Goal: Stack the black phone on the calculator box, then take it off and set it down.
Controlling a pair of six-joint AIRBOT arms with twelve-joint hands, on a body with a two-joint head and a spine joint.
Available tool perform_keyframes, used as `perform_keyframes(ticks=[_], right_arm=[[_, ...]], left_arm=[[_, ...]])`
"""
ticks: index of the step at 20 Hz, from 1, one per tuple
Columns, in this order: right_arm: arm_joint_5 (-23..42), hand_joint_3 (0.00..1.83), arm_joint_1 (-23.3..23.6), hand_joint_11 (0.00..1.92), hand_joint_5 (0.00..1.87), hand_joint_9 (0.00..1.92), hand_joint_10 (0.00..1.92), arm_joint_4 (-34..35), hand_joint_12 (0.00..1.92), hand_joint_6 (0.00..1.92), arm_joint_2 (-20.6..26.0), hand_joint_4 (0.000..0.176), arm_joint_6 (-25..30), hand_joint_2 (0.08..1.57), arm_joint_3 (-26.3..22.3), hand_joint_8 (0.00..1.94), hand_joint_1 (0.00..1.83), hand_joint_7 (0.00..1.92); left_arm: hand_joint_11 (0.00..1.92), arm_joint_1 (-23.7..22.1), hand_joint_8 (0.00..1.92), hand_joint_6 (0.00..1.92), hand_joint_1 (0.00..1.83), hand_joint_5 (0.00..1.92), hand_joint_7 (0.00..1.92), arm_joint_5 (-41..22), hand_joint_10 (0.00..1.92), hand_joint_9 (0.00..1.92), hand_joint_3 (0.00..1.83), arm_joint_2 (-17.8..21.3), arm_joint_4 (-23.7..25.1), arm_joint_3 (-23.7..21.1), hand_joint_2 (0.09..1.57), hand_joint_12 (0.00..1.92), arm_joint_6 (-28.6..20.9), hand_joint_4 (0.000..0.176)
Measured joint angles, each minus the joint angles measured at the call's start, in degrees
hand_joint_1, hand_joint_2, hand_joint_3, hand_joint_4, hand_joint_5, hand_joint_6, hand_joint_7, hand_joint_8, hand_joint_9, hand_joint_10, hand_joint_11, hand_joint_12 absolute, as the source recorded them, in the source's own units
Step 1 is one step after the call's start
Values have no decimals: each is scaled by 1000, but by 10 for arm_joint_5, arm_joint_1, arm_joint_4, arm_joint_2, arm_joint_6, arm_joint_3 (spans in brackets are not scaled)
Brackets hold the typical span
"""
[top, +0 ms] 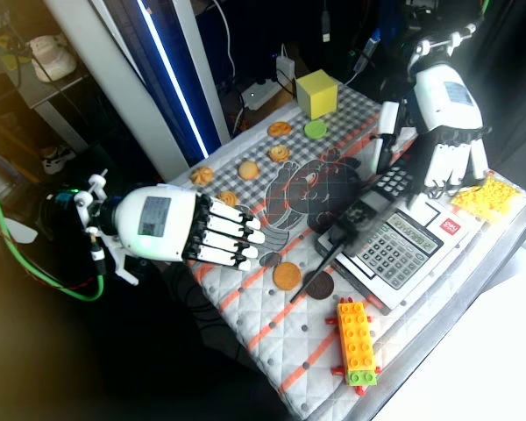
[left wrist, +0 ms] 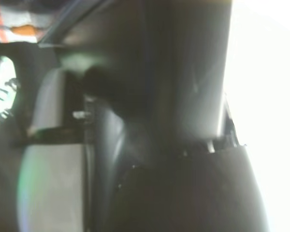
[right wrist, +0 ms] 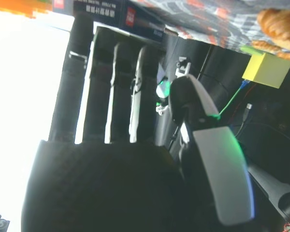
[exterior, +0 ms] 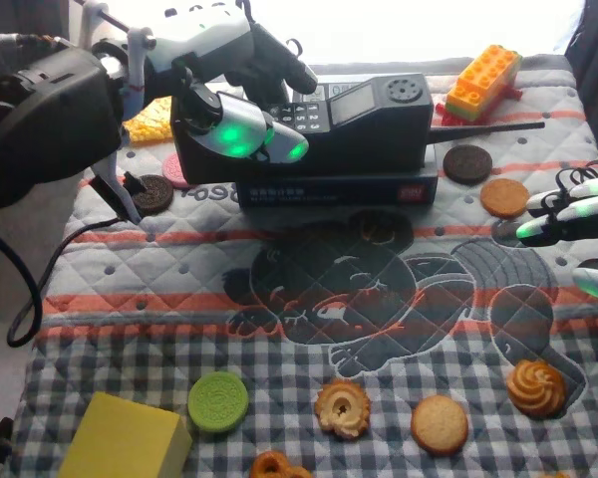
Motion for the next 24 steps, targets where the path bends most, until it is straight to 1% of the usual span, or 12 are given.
perform_keyframes(ticks=[4,6,7,8,10,12,14,17,19,21,22,24], right_arm=[[0,0,1,715,677,708,11,0,233,2,-4,0,0,1430,1,3,438,589],[3,0,3,648,664,646,0,0,200,1,-5,0,0,1405,1,0,437,577],[5,0,4,648,664,645,3,0,202,1,-5,0,0,1396,1,4,429,585],[6,0,5,582,646,596,0,0,180,0,-5,30,0,1380,1,1,394,576],[6,0,5,545,591,595,12,0,169,0,-5,47,0,1384,1,2,361,579],[9,0,7,509,586,580,2,-1,153,2,-6,31,0,1379,1,5,416,594],[14,0,13,476,583,539,0,1,137,0,-7,0,0,1372,1,0,423,581],[36,0,29,362,535,460,0,3,73,0,-26,22,0,1358,9,0,392,529],[32,0,42,305,478,399,0,14,45,0,-47,44,0,1348,17,0,377,478],[22,0,57,321,483,412,4,11,55,3,-46,35,0,1307,20,0,438,475],[27,0,66,335,473,402,2,12,63,2,-46,31,0,1281,20,1,489,460],[39,0,80,344,440,398,0,11,81,2,-44,22,0,1249,23,1,624,437]], left_arm=[[171,11,65,0,879,569,700,-19,588,527,1,1,-2,-17,993,1283,0,0],[41,17,5,0,816,440,583,-34,522,406,0,8,0,-33,990,1411,0,44],[7,17,0,0,813,393,531,-35,377,402,0,8,-1,-33,995,1368,0,47],[12,17,0,0,824,350,485,-41,207,444,0,8,-2,-32,991,1254,0,52],[0,17,0,0,772,304,442,-47,62,471,0,8,-2,-31,969,1143,0,109],[0,18,1,7,693,181,289,-51,2,257,0,20,5,-46,968,720,-11,160],[0,24,2,2,669,148,240,-78,2,178,0,33,19,-60,940,452,-36,174],[0,31,0,0,688,121,128,-116,1,97,0,61,45,-85,886,269,-82,176],[0,67,4,1,760,89,64,-202,3,42,1,119,43,-154,901,164,-103,170],[0,123,5,3,716,72,86,-264,4,97,2,156,64,-176,860,84,-178,157],[0,147,0,10,742,92,68,-282,0,19,2,169,60,-180,861,16,-219,172],[4,208,0,2,725,78,60,-320,0,0,7,193,56,-187,873,2,-320,152]])
